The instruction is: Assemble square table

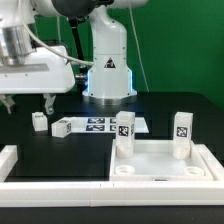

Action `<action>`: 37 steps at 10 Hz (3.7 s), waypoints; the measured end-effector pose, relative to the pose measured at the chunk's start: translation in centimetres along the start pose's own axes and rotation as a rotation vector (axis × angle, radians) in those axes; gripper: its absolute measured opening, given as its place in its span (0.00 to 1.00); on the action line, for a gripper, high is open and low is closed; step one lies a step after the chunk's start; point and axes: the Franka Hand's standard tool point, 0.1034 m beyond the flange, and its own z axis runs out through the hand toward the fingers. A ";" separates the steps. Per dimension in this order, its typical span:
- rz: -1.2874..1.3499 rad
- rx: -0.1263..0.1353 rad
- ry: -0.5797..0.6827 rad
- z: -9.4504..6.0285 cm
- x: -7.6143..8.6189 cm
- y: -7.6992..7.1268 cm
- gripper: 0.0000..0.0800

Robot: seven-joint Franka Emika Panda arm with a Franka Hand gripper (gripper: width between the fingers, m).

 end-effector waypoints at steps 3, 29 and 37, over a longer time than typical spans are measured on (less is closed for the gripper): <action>0.078 0.046 -0.345 2.4 -3.2 -0.4 0.81; 0.092 0.080 -0.848 5.3 -8.9 0.1 0.36; 0.036 0.032 -0.479 -1.6 -5.7 -6.0 0.36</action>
Offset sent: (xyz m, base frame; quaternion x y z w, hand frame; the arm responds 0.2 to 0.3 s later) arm 0.0000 0.0000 0.0000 0.0000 -0.1938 0.0000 0.9810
